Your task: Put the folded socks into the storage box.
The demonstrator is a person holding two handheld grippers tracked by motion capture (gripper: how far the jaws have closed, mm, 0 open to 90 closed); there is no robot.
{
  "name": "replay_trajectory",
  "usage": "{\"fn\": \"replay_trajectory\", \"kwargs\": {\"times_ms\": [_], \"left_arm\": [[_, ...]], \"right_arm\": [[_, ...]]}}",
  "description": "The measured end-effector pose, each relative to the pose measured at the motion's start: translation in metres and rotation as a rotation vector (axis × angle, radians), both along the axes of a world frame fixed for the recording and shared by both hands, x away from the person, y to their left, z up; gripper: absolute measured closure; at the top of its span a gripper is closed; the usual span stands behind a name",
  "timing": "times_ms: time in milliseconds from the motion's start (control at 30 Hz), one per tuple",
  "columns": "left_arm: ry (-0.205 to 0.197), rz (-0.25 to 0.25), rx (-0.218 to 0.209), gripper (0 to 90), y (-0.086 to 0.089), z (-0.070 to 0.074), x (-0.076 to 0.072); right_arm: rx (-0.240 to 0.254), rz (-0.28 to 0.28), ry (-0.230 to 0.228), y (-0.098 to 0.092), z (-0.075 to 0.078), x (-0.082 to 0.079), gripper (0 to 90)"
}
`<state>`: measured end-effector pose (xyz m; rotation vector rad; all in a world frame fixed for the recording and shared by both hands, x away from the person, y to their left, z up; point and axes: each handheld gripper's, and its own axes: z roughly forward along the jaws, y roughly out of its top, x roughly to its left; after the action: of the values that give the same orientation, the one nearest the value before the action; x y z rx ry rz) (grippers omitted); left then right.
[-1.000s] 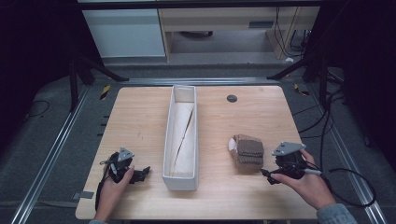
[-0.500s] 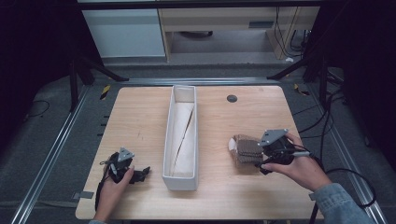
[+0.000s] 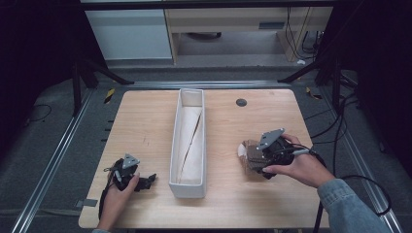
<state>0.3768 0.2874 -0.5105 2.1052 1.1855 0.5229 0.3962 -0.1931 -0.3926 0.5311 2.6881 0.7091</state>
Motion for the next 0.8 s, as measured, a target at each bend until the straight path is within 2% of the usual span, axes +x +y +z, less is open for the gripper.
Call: {"fn": "replay_trajectory", "kwargs": {"times_ms": [200, 467, 567, 800], "left_arm": [[0.001, 0.0, 0.001, 0.0, 0.0, 0.0, 0.0], [0.0, 0.0, 0.0, 0.0, 0.0, 0.0, 0.0], [0.0, 0.0, 0.0, 0.0, 0.0, 0.0, 0.0], [0.0, 0.0, 0.0, 0.0, 0.0, 0.0, 0.0]], "right_arm": [[0.004, 0.019, 0.006, -0.002, -0.003, 0.004, 13.0], [0.005, 0.052, 0.04, -0.003, -0.02, 0.01, 14.4], [-0.018, 0.077, 0.047, -0.002, -0.026, 0.011, 15.0], [-0.028, 0.096, 0.048, -0.004, -0.028, 0.015, 15.0]]}}
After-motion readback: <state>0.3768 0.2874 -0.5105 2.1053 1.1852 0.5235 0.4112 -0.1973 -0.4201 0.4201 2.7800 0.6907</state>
